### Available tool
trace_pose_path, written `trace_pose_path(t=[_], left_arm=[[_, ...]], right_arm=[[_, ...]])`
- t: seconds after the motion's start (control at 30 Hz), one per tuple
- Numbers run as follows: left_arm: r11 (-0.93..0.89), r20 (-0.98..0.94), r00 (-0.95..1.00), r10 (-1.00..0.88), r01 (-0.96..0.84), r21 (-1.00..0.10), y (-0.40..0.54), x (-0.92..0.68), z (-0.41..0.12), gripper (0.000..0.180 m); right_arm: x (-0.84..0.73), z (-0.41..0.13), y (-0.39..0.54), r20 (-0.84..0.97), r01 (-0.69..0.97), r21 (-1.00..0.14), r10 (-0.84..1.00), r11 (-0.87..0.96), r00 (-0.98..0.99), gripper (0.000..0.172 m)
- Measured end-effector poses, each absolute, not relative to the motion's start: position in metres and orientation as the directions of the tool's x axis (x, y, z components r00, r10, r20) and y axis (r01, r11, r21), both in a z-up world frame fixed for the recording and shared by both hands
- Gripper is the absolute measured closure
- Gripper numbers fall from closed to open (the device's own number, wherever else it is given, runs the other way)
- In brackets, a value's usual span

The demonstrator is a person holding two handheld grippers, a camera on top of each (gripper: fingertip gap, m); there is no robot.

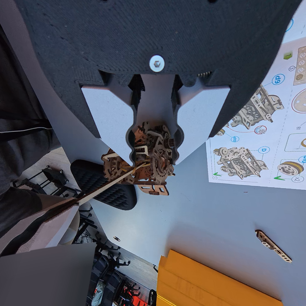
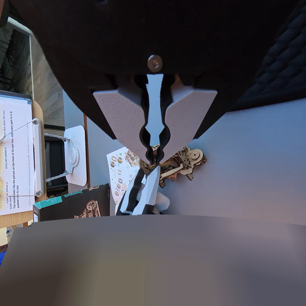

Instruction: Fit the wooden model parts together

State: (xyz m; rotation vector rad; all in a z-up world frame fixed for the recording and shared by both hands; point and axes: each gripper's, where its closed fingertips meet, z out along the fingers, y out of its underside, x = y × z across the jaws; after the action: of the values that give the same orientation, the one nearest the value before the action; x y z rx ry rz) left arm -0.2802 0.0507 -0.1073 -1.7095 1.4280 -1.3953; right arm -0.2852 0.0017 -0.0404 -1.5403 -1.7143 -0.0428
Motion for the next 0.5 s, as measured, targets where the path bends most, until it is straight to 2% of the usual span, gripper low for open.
trace_pose_path(t=[0.5], left_arm=[[-0.267,0.342,-0.130,-0.931,-0.396,-0.879,0.0437,-0.2794,-0.1066,0.135]], right_arm=[[-0.2820,-0.0344,0.0073,0.451,0.822,-0.546,0.884,0.162,0.125,0.171]])
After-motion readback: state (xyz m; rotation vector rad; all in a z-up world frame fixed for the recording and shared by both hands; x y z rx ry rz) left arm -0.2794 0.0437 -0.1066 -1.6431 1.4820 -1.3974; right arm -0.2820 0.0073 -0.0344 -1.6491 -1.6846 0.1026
